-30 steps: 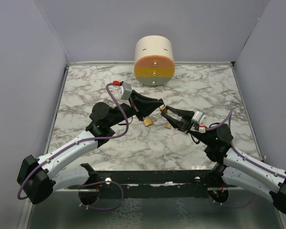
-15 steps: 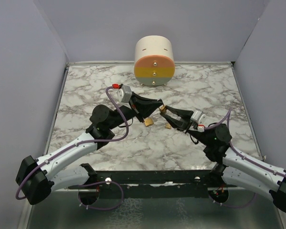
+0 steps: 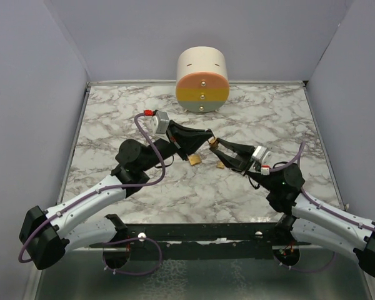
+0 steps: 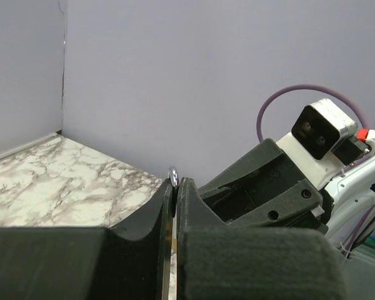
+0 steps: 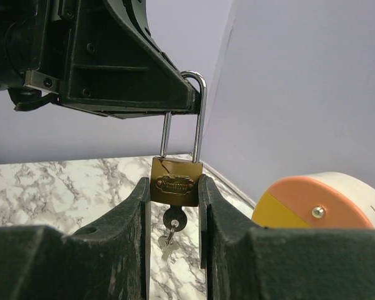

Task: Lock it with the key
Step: Lock the lock.

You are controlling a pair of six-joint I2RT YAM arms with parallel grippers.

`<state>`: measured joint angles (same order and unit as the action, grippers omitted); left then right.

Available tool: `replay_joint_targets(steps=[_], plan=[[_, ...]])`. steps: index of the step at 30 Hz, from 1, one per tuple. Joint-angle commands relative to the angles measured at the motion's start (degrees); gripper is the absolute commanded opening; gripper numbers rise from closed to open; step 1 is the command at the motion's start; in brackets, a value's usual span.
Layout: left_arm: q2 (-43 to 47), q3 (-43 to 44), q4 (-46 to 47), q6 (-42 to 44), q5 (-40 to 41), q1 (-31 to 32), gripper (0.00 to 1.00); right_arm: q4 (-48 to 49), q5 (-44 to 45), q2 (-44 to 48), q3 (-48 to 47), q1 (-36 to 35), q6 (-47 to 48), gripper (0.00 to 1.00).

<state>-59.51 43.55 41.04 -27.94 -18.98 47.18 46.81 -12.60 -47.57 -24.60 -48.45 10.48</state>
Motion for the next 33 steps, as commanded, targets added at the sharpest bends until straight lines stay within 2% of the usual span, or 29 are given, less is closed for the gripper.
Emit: replay_joint_targets(steps=[1,7,16,33], plan=[[0.59,-0.03,-0.04,-3.46,-3.20,2.11,0.00,0.35,-2.55,-0.35,-2.05,-1.11,1.10,0.01],[1.57,1.12,-1.40,-0.83,-2.70,2.13,0.00,-5.02,-6.41,0.07,-3.61,-1.15,3.18,0.01],[2.46,3.38,-4.32,0.64,-2.64,2.13,0.00,-10.96,-6.32,-0.66,-5.89,-1.30,6.18,0.01],[0.39,0.16,0.61,-6.72,-1.26,2.22,0.00,-2.08,3.55,-2.49,-3.34,-1.72,5.87,0.01]])
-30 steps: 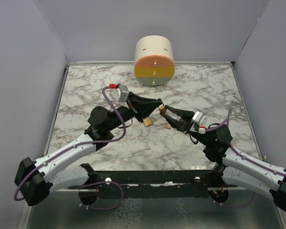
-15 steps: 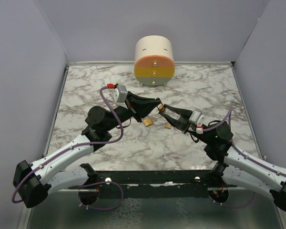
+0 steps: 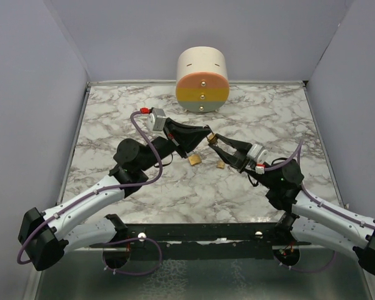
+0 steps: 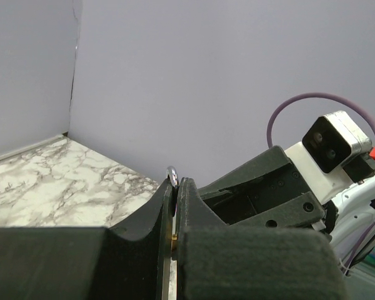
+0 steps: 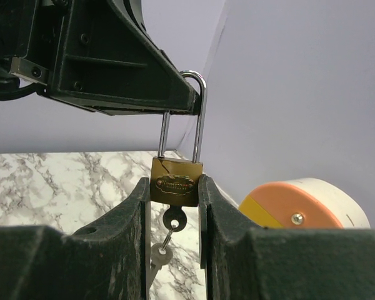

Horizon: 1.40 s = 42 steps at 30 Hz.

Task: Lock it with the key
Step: Lock the lock.

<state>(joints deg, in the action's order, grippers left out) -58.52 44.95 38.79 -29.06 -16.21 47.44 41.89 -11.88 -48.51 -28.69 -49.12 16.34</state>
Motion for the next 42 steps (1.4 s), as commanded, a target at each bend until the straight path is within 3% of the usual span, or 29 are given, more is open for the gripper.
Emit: replay_joint_targets(steps=[1,26,42], plan=[[-0.56,-1.38,3.00,-5.84,-3.88,1.95,0.00,3.26,3.31,-1.70,0.86,-1.06,0.01,0.01],[-2.41,-6.44,3.90,-5.23,-5.47,1.98,0.00,5.32,2.67,3.67,-2.26,-1.28,-6.99,0.01],[-5.37,-8.17,5.11,-6.15,-1.71,4.36,0.00,12.60,8.93,-1.24,-4.32,-2.72,-5.82,0.01]])
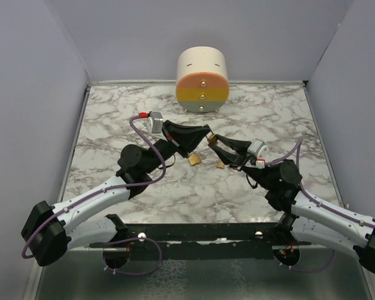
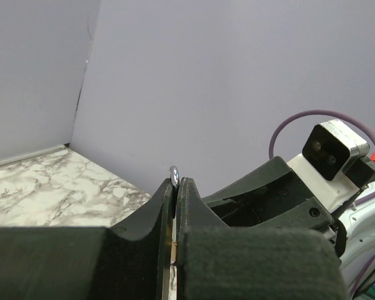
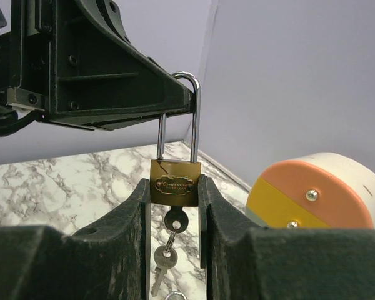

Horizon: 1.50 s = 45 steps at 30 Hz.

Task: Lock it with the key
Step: Lock the lock.

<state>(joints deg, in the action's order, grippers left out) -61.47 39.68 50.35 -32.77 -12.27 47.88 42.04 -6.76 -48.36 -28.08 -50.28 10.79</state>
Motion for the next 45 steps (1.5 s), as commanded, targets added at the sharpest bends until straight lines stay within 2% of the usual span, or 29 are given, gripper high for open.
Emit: replay_joint_targets(steps=[1,10,15,22,29,39,45], plan=[[-2.46,-3.06,-6.39,-2.37,-5.35,4.01,0.00,12.97,4.31,-1.87,-5.01,-1.88,0.10,0.01],[-2.00,-6.06,-6.03,-1.81,-2.26,4.63,0.00,15.54,8.41,-3.33,-6.68,-4.34,4.05,0.01],[-2.16,-7.22,-5.31,-0.40,-3.31,5.18,0.00,16.14,9.71,-3.64,-8.33,-4.54,5.97,0.01],[-2.00,-8.97,-4.44,1.93,-5.25,5.37,0.00,15.89,9.00,-2.20,-9.10,-4.56,4.44,0.01],[-5.75,-10.71,-2.64,1.65,-5.21,6.84,0.00,16.18,9.79,-2.57,-10.90,-4.58,4.81,0.01],[-9.38,-15.04,-1.67,2.33,-1.78,7.71,0.00,14.07,8.40,-2.31,-13.58,-4.54,5.65,0.01],[-10.50,-14.42,-1.78,3.09,-1.70,7.73,0.00,14.32,7.64,-2.34,-13.67,-4.64,4.87,0.01]])
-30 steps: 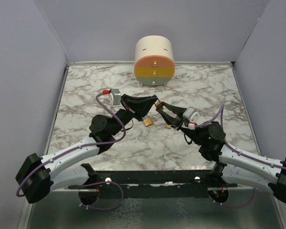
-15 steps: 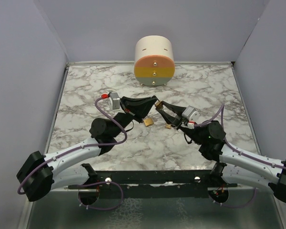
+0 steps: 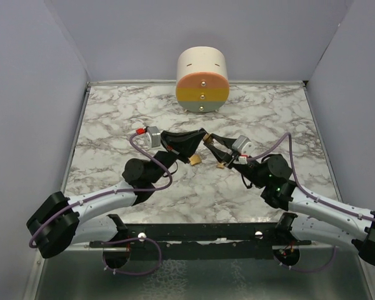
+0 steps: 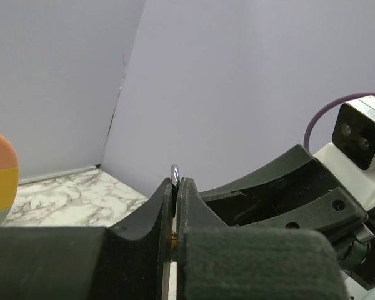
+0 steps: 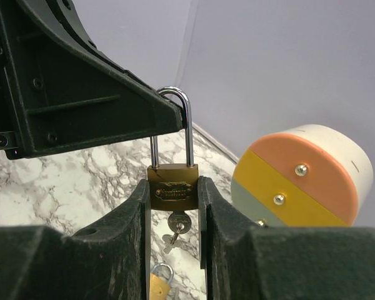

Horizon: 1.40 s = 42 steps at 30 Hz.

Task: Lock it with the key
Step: Lock the lock.

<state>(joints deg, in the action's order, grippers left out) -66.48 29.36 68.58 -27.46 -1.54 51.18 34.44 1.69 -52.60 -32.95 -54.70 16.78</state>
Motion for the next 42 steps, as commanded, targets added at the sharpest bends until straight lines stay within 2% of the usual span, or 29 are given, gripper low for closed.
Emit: replay_joint_targets(steps=[1,9,13,18,20,24,27,37,42], plan=[[-5.93,-4.04,-19.99,-2.21,-12.48,4.43,0.00,21.99,-1.04,1.96,-8.88,-0.29,-1.39,0.01],[-7.83,-3.61,-19.56,-2.82,-12.59,4.42,0.00,19.36,-1.63,2.35,-9.85,-0.47,-1.52,0.01],[-4.42,-2.51,-20.13,-1.66,-11.47,4.29,0.00,15.46,-2.11,2.17,-9.26,-0.47,-2.26,0.01],[2.53,0.77,-25.14,2.76,-8.57,4.02,0.00,10.05,-2.12,2.49,-6.65,-0.48,-3.68,0.01],[4.99,2.40,-28.04,5.65,-6.53,3.85,0.00,7.09,-1.68,2.35,-5.99,-0.46,-4.48,0.08],[8.27,5.31,-32.29,10.42,-2.34,3.09,0.00,1.84,-0.67,1.61,-5.12,-0.46,-6.01,0.33],[9.60,6.41,-33.24,12.05,-0.81,1.95,0.00,-1.25,1.02,0.51,-4.73,-0.47,-7.29,0.40],[15.02,9.23,-38.64,16.26,0.69,-3.75,0.00,-6.51,6.84,-1.11,-0.11,-0.44,-14.47,0.45],[17.34,8.32,-40.01,13.64,-4.51,-11.43,0.00,-6.34,4.40,-2.43,1.62,-0.42,-15.80,0.41]])
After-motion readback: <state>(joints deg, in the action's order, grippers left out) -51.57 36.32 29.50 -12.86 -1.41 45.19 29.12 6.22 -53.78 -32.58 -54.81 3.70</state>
